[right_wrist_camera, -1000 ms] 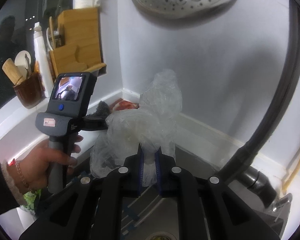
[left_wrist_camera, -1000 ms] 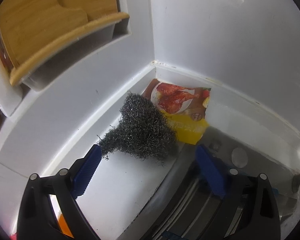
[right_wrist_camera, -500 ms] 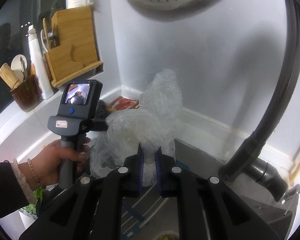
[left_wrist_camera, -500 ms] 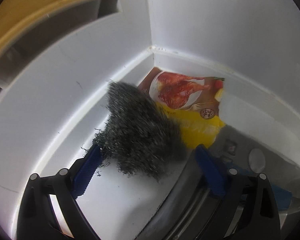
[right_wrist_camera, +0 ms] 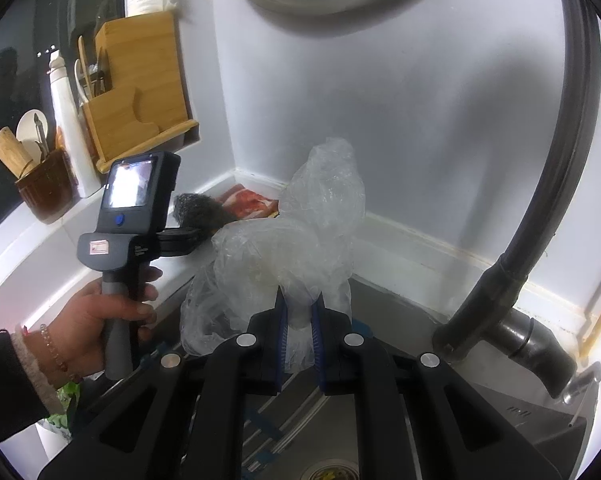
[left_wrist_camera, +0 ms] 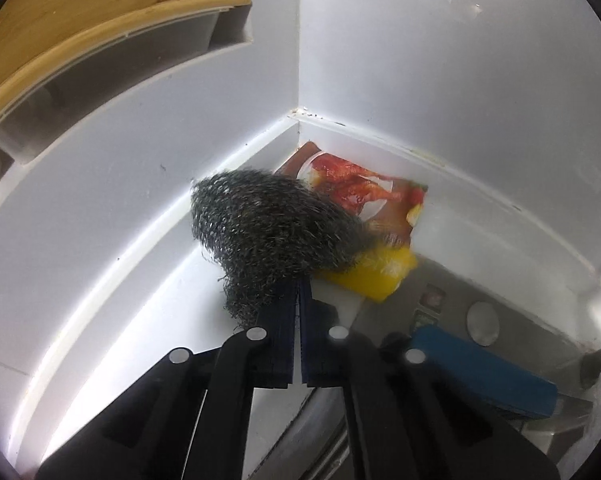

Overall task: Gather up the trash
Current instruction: 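Close the left gripper on the steel wool scrubber, then lift the steel wool off the counter with the left gripper, then carry the steel wool with the left gripper to the bin while the right carries the bag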

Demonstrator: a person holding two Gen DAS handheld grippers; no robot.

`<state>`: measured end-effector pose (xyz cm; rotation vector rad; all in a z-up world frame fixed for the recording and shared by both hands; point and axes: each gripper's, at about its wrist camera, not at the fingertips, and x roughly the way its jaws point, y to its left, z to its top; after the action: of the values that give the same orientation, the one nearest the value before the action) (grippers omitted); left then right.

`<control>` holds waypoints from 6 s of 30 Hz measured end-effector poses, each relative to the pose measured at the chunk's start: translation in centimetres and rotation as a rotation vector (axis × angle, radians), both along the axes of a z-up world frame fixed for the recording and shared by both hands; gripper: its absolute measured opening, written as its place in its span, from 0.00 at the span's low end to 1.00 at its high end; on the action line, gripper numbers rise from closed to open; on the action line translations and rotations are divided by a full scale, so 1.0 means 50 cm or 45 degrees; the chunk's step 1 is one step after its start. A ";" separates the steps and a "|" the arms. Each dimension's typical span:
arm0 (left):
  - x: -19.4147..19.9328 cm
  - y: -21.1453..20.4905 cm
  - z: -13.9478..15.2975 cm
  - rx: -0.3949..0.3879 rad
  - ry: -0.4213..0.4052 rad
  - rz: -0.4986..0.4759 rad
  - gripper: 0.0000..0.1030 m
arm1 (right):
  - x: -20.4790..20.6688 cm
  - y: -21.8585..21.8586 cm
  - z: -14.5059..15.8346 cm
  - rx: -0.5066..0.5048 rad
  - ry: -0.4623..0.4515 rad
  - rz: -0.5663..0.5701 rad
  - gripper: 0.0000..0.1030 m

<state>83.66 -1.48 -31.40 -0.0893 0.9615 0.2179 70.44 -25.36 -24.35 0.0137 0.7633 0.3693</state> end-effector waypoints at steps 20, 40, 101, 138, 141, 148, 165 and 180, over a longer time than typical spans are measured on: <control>-0.010 0.011 0.044 0.104 -0.107 0.035 0.76 | -0.013 -0.024 0.001 0.035 0.003 -0.007 0.10; 0.120 -0.006 -0.037 0.206 -0.017 -0.147 0.37 | -0.006 -0.066 -0.041 0.043 0.042 -0.082 0.11; -0.957 -0.006 0.467 0.159 -0.335 -0.093 0.19 | -0.502 -0.002 0.189 0.053 -0.028 -0.032 0.11; -1.322 0.147 0.468 0.194 -0.346 0.248 0.19 | -0.832 0.221 0.261 0.010 -0.107 0.363 0.11; -1.344 0.164 0.460 0.193 -0.338 0.287 0.19 | -0.850 0.247 0.254 -0.003 -0.098 0.407 0.11; -1.384 0.221 0.407 0.158 -0.277 0.398 0.19 | -0.891 0.320 0.233 -0.037 -0.076 0.530 0.11; -1.520 0.382 0.221 0.065 -0.067 0.787 0.20 | -0.997 0.548 0.144 -0.113 0.013 0.886 0.11; -1.604 0.504 -0.034 -0.050 0.143 1.045 0.20 | -1.060 0.683 0.002 -0.226 0.126 1.088 0.11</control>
<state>3.48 23.74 -33.12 -0.5144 0.9990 0.9664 17.47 8.80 -24.23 -0.4775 0.8730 1.1151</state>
